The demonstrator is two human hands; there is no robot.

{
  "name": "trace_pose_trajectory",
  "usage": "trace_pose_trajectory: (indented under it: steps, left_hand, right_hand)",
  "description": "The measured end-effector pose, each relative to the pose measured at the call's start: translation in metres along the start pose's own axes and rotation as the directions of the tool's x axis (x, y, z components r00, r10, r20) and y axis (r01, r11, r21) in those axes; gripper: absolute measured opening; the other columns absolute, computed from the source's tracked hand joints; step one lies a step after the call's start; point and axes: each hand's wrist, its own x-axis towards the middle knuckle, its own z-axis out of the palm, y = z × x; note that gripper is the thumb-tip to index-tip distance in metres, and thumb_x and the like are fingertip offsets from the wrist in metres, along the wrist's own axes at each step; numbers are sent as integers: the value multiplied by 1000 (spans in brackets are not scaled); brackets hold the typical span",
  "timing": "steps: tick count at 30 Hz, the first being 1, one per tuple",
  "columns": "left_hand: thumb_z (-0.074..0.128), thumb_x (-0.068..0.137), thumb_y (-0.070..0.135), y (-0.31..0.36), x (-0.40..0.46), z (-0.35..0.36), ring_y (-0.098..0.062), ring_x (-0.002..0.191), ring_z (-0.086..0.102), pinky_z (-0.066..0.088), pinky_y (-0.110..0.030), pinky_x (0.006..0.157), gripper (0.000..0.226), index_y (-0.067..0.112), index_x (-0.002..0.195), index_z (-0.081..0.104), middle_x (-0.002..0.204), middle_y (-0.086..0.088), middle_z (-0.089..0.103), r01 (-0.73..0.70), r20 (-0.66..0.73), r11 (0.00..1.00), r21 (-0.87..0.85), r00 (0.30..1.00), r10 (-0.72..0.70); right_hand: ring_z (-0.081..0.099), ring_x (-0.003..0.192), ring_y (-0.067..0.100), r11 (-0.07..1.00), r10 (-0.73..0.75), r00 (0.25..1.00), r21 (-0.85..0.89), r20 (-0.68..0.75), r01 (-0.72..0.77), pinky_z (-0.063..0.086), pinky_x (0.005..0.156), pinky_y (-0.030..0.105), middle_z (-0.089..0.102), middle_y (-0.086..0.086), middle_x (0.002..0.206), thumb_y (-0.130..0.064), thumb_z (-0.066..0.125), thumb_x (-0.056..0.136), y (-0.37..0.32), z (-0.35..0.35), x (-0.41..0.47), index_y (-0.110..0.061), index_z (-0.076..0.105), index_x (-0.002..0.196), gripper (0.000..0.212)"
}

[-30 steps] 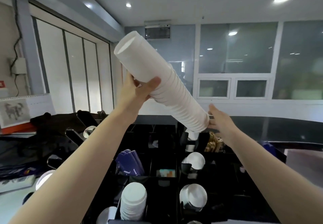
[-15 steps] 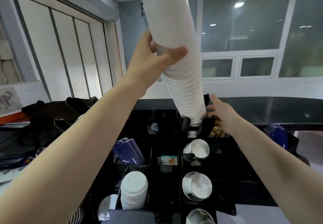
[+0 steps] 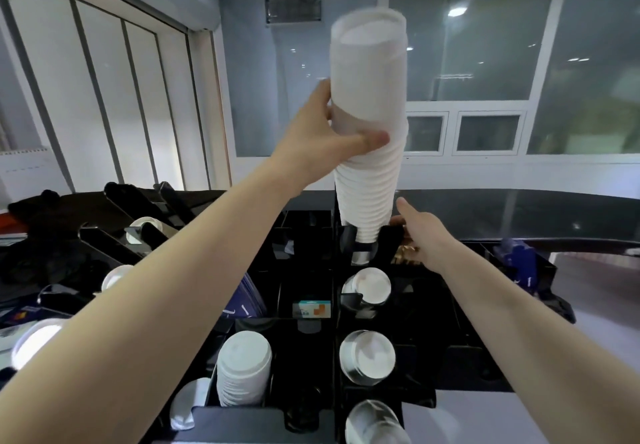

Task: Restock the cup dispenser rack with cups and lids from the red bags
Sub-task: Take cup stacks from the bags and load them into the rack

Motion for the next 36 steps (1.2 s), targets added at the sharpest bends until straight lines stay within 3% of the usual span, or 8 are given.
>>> trace_pose_trajectory:
  steps: [3,9,10,11,15,21,25,36]
  left_hand:
    - [85,63,32,-20,-4,18,5,103,52,47,-22,83,81,31,130,39,110,24,53,20,76,995,95,997,-27]
    - [81,60,35,-42,-5,42,-7,111,54,46,-33,98,87,27,134,37,120,17,54,42,76,995,91,996,-49]
    - [80,59,37,-44,-6,43,-7,112,53,45,-33,98,87,27,134,37,122,15,54,42,74,996,81,996,-48]
    - [80,59,37,-46,-6,43,-6,113,53,45,-31,97,88,27,135,37,123,15,54,43,73,996,73,996,-48]
    - [83,69,31,-50,-12,44,6,108,50,42,-18,87,82,28,136,36,119,20,53,53,43,997,53,998,-55]
    - [76,77,25,-54,-33,38,5,95,52,38,-9,70,57,27,121,41,106,26,51,196,22,975,107,980,-199]
    - [66,87,25,-61,-71,35,-16,119,50,35,-25,92,71,11,146,31,137,1,50,370,72,924,96,923,-377]
    - [59,93,17,-11,-183,55,9,104,59,46,-11,83,43,31,132,50,115,18,65,283,367,951,-123,904,-221]
  right_hand:
    - [48,77,25,1000,15,999,-11,34,-15,41,69,33,50,8,88,-61,45,90,3,0,-6,-8,66,107,60]
    - [42,78,17,998,-61,997,7,37,61,44,72,32,59,9,86,-50,44,95,2,-16,-28,-3,66,102,52]
    - [62,83,30,997,-75,996,17,46,74,49,77,34,67,11,92,-48,43,96,1,-19,-35,-5,66,106,50]
    - [52,115,32,996,-91,994,23,57,90,49,87,34,67,14,113,-47,43,97,0,-21,-41,-8,63,110,46]
    - [48,120,33,989,-151,985,21,82,149,41,99,46,54,16,128,-42,45,97,-6,-26,-65,-17,67,101,33]
    - [59,97,10,968,-242,968,-44,68,245,37,77,31,64,-4,118,-50,46,94,-15,-36,-95,-28,65,105,31]
    - [60,106,10,962,-274,960,26,58,273,43,87,32,66,-11,116,-48,46,96,-15,-44,-126,-27,66,111,33]
    - [65,107,12,963,-216,974,179,62,202,43,102,42,71,-7,111,-40,47,99,53,-61,-233,-27,65,115,28]
